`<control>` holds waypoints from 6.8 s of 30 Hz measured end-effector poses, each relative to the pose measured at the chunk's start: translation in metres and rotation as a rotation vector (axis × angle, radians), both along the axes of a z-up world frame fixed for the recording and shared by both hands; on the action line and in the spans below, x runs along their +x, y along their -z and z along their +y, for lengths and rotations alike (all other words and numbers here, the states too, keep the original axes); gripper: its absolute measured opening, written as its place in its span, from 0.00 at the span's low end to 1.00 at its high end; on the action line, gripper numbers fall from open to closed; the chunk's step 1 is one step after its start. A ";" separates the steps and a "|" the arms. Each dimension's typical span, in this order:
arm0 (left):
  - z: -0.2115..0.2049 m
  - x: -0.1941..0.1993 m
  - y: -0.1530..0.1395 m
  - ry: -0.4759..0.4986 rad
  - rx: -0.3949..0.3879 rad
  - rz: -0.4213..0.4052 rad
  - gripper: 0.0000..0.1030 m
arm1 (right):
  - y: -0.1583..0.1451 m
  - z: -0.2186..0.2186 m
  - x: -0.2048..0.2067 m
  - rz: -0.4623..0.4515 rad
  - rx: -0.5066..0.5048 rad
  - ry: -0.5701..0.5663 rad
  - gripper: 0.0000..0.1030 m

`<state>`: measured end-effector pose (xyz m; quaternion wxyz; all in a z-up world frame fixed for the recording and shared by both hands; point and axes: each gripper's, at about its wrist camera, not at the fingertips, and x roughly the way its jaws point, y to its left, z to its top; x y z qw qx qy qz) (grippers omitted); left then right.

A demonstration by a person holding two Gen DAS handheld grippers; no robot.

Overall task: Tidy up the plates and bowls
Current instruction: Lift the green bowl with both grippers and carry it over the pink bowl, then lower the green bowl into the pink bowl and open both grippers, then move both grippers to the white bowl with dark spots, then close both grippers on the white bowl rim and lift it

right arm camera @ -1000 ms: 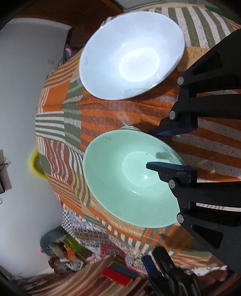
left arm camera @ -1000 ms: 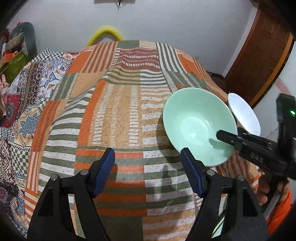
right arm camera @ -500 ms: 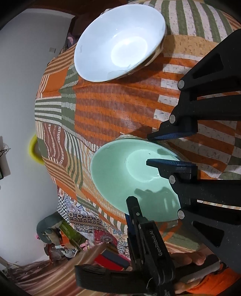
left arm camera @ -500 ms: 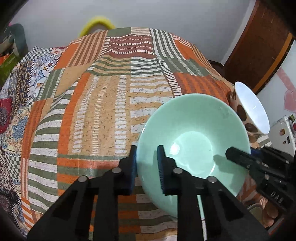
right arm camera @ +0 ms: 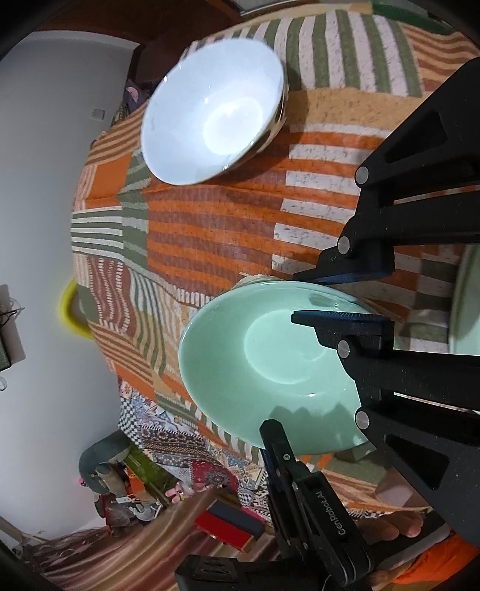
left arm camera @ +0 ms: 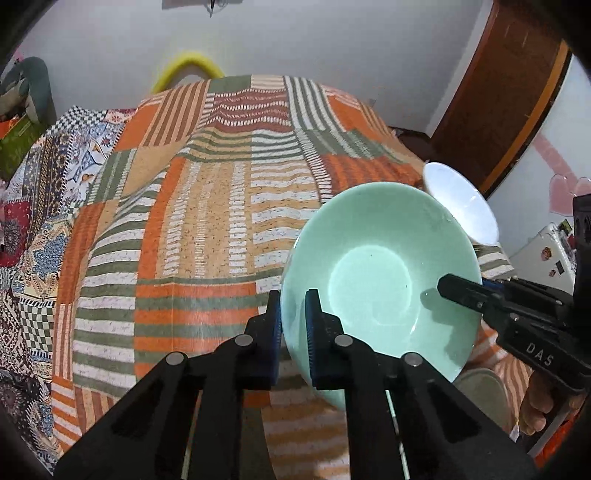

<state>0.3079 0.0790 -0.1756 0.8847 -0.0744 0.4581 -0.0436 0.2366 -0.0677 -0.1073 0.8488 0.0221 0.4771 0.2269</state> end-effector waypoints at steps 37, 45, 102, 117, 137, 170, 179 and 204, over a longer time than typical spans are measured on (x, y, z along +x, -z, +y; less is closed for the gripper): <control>0.020 -0.208 -0.091 -0.103 0.012 -0.197 0.11 | -0.062 0.027 -0.130 -0.134 0.114 -0.082 0.12; 0.039 -0.223 -0.070 -0.146 -0.003 -0.153 0.11 | -0.042 0.048 -0.143 -0.088 0.106 -0.118 0.12; 0.056 -0.209 0.032 -0.205 0.010 0.071 0.11 | 0.033 0.097 -0.148 0.040 -0.098 -0.200 0.19; 0.020 -0.205 -0.041 -0.156 0.049 -0.089 0.43 | -0.009 0.043 -0.151 -0.078 -0.050 -0.124 0.58; -0.063 -0.085 -0.088 -0.083 0.090 -0.225 0.85 | -0.049 -0.134 -0.049 -0.179 -0.062 0.293 0.64; -0.112 0.039 -0.005 0.099 0.071 -0.016 0.62 | 0.024 -0.131 0.033 0.032 -0.056 0.151 0.17; -0.139 0.067 0.035 0.170 0.047 0.132 0.27 | 0.028 -0.131 0.009 0.060 -0.039 0.084 0.17; -0.144 0.025 0.002 0.207 0.000 0.068 0.10 | -0.005 -0.117 -0.014 -0.011 -0.062 0.148 0.17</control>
